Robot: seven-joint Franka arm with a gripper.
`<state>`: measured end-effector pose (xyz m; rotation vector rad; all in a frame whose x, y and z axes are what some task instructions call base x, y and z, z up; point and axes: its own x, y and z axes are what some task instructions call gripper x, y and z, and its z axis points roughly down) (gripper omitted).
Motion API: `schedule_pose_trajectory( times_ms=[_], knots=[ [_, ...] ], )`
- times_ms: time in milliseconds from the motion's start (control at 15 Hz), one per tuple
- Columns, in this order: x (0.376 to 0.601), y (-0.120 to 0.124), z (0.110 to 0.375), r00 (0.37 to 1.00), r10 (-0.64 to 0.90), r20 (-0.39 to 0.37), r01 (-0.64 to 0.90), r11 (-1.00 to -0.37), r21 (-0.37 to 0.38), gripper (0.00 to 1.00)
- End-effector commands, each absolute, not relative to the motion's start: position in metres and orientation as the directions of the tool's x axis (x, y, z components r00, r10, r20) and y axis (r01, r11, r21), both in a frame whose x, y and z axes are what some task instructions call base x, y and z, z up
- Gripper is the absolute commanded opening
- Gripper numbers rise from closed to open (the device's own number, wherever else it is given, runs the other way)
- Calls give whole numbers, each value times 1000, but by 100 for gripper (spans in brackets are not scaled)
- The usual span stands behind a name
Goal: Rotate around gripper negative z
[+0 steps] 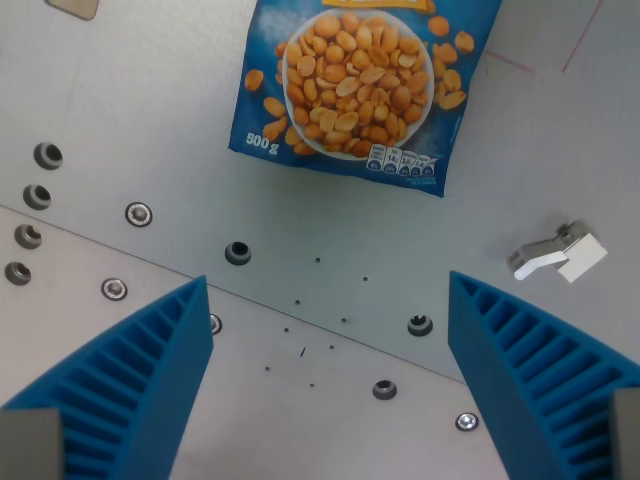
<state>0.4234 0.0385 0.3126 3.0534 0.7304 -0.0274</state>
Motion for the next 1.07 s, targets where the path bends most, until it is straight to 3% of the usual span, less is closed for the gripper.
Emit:
schedule_pose_trajectory(
  times_ms=[67,1067],
  knots=[
    [423,38,315,809,588,-11,588,-809,-2,100],
    [423,38,315,676,737,-10,737,-676,-5,100]
  ],
)
